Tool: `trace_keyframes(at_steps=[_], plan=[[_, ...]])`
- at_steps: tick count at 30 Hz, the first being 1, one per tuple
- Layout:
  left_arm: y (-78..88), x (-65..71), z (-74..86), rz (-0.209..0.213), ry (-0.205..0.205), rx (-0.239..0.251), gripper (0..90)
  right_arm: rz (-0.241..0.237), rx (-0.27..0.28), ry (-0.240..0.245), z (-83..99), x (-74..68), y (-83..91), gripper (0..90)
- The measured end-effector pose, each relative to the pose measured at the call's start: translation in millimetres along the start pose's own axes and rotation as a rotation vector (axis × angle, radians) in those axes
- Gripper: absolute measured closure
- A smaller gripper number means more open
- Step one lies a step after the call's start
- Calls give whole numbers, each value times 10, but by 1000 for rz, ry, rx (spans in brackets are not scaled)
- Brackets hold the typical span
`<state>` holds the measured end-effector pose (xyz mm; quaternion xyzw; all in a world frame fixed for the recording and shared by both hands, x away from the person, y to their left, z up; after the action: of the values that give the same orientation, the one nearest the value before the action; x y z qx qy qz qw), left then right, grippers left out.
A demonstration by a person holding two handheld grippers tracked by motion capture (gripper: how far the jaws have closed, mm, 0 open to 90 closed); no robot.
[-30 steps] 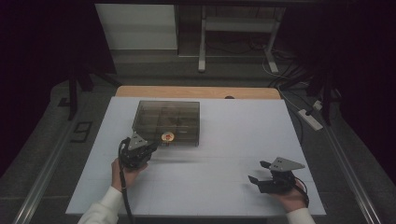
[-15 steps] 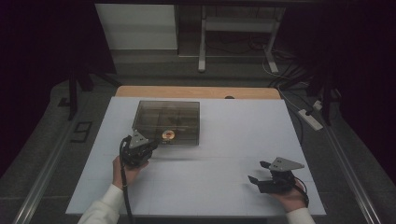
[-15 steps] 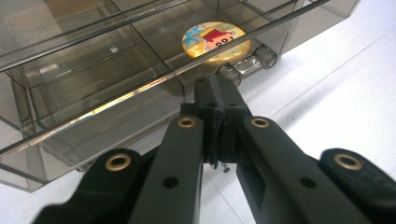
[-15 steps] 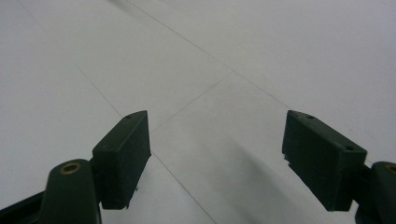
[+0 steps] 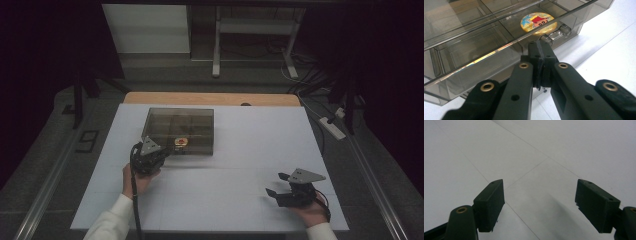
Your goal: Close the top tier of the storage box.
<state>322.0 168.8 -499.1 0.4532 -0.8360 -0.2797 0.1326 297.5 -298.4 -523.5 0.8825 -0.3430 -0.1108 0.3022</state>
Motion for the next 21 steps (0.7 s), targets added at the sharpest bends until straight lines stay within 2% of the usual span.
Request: trace_keyframes(at_steps=[21], plan=[[-61,-55,-52,-6,-5,10,887,-1,-11,3,7,0,-18,230]])
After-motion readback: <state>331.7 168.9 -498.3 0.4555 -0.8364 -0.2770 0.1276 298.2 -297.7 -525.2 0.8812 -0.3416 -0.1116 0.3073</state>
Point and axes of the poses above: each handheld gripper's, and its own axes: y roughly backward along the jaws, z roughly out of its underside, x roughly to its right, the point moved 1 cm from there along -y, roughly forward along the jaws, and after that the axes turned 2 degrees about -y, right-handed, at the moved point
